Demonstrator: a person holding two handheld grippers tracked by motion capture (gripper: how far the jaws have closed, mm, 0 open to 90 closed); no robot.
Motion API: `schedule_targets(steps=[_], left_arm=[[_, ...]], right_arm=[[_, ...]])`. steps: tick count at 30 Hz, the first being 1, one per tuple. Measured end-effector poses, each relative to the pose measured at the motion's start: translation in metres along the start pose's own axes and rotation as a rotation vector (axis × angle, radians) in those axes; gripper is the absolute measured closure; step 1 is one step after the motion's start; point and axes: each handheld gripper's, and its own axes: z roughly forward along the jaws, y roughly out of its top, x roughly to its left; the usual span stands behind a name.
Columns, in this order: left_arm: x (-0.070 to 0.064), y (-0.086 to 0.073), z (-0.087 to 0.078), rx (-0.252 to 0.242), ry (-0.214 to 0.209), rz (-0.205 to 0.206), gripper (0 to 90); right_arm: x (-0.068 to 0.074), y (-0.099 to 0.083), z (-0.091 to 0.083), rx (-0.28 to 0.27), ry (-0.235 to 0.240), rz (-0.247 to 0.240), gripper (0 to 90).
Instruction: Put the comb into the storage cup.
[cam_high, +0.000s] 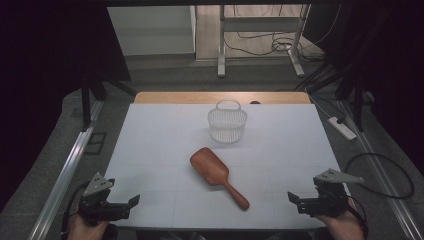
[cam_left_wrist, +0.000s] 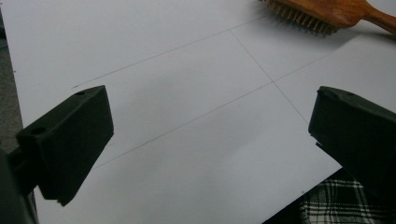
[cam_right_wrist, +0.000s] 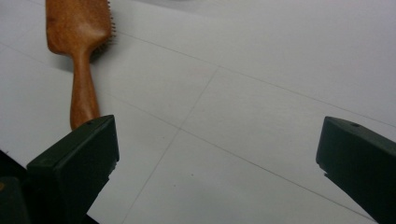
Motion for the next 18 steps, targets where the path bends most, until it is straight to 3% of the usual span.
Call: schedule_targets(steps=[5, 18], left_arm=[[0.0011, -0.0005, -0.0007, -0.007, -0.005, -0.01, 0.8], [-0.0004, -0.0004, -0.0006, -0.006, -0.012, 0.015, 1.0]], right_arm=[[0.0011, 0.0004, 0.0003, 0.005, 0.017, -0.017, 0.0], [0.0018, 0.0046, 0.0047, 0.015, 0.092, -0.016, 0.0]])
